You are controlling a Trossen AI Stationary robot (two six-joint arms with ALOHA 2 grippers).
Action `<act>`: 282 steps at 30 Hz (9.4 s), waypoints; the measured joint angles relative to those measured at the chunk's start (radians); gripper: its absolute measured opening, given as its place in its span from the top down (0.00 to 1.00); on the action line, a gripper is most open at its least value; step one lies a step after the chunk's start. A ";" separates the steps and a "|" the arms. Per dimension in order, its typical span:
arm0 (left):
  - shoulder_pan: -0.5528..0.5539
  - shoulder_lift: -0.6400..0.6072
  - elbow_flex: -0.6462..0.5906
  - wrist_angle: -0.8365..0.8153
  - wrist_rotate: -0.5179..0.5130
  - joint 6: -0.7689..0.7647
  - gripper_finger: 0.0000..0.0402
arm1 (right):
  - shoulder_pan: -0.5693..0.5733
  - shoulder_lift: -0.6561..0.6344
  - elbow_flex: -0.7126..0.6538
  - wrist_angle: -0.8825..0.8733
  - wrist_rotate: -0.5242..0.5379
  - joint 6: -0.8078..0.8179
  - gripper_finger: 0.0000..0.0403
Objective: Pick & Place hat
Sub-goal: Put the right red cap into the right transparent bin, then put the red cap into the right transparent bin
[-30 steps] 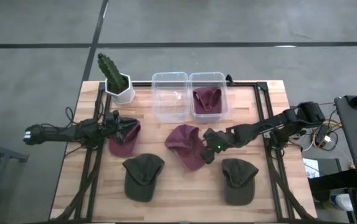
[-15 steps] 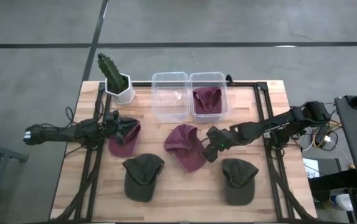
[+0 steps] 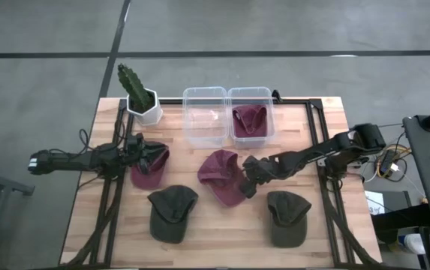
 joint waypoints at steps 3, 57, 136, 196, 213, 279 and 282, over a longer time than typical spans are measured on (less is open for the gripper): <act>0.000 0.000 0.000 0.000 0.000 0.000 0.82 | 0.000 0.029 0.000 0.053 0.000 0.000 0.41; 0.000 0.002 0.000 0.000 0.000 -0.026 0.82 | 0.127 -0.699 -0.001 -0.089 0.287 0.002 0.97; 0.000 0.002 0.000 0.000 0.003 -0.045 0.82 | -0.532 -0.323 0.272 -0.498 0.238 -0.080 0.97; 0.000 0.002 0.000 -0.002 0.003 -0.135 0.82 | -0.483 -0.327 0.414 -0.723 0.290 -0.240 0.85; 0.000 0.033 0.205 -0.130 0.048 -0.107 0.82 | -0.480 -0.491 0.403 -0.718 0.318 -0.345 0.81; 0.001 0.940 0.742 -1.458 0.122 -0.792 0.82 | -0.428 -0.862 0.200 -0.508 0.175 -0.420 0.78; 0.001 0.940 0.742 -1.458 0.123 -0.803 0.82 | -0.428 -0.862 0.200 -0.508 0.175 -0.423 0.78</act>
